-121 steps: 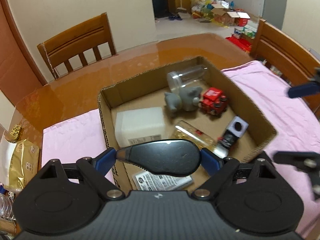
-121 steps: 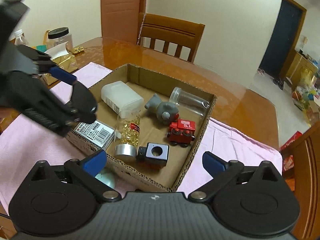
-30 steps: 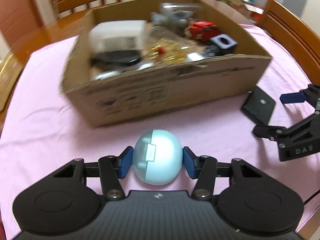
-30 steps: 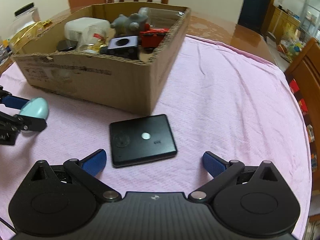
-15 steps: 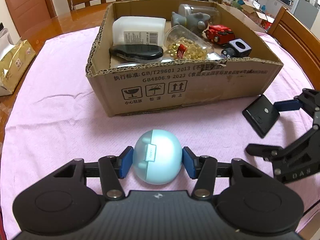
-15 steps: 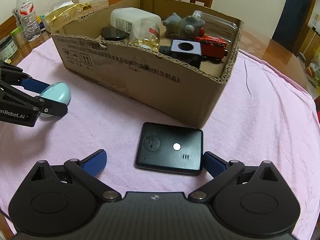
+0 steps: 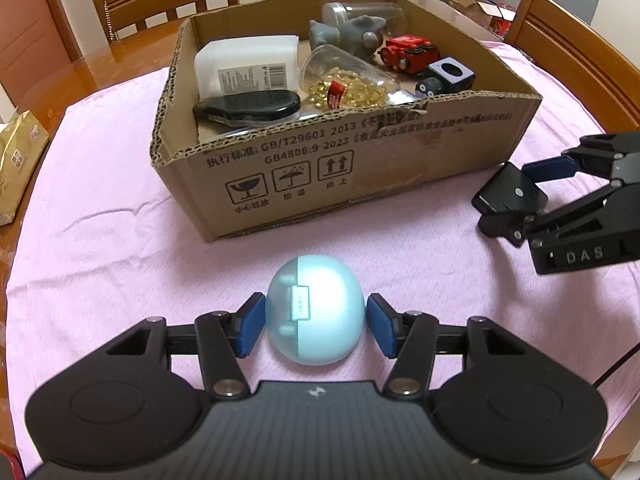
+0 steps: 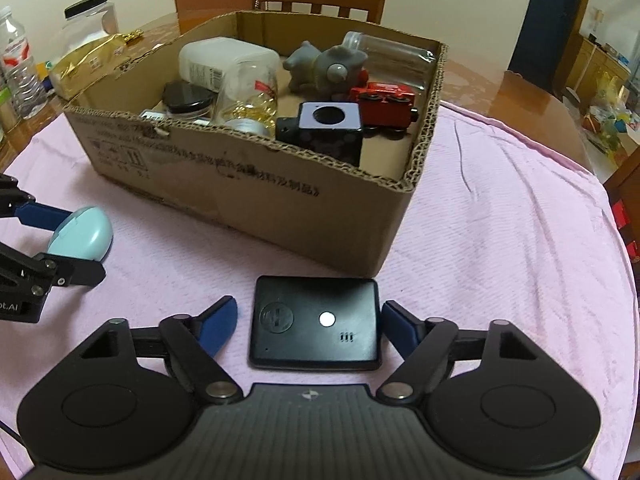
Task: Organize rigid objects
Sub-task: 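Grasp the mint-green round case with the left tool while the right tool grasps the black power bank, then carry the green case and power bank into the box and open both tools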
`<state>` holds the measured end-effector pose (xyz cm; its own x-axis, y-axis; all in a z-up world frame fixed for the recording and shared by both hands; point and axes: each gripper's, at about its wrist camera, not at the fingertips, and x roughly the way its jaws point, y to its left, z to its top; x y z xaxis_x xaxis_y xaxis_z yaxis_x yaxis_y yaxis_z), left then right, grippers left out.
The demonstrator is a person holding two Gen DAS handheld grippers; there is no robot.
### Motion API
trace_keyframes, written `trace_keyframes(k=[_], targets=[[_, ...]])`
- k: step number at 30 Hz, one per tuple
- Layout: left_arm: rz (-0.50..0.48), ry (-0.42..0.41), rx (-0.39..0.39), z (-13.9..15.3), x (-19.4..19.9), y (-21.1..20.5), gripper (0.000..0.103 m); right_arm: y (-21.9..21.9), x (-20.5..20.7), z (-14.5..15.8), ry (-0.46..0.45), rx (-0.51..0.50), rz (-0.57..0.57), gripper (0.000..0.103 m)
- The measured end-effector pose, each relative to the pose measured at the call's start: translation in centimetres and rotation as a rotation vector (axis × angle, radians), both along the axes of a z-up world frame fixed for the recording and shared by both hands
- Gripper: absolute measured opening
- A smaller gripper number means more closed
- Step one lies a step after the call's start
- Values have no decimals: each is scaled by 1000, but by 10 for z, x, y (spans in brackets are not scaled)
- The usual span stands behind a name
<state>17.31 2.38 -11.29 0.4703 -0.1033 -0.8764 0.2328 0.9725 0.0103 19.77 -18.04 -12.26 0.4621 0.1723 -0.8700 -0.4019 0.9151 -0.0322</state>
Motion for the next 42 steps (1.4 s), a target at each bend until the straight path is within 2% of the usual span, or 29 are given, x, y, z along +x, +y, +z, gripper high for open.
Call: trace_keyframes(k=[2,14,25,33,42], targets=[[-11,1,1,0,0,1,56,-1,2,1,-3,-2,-7,74],[-38,15,-2,0,3,-1,52,-2,2,1,-2,-7,4,74],[-121,30,8,9,2,-3,52,-2,-5,12,36,-3,47,74],[-175,27,15,35,0,-1,51,-6,-10,31,47,-8,93,74],[-251,-10,7,82,-2,-7,52,-5,-20,67,49,8,198,74]])
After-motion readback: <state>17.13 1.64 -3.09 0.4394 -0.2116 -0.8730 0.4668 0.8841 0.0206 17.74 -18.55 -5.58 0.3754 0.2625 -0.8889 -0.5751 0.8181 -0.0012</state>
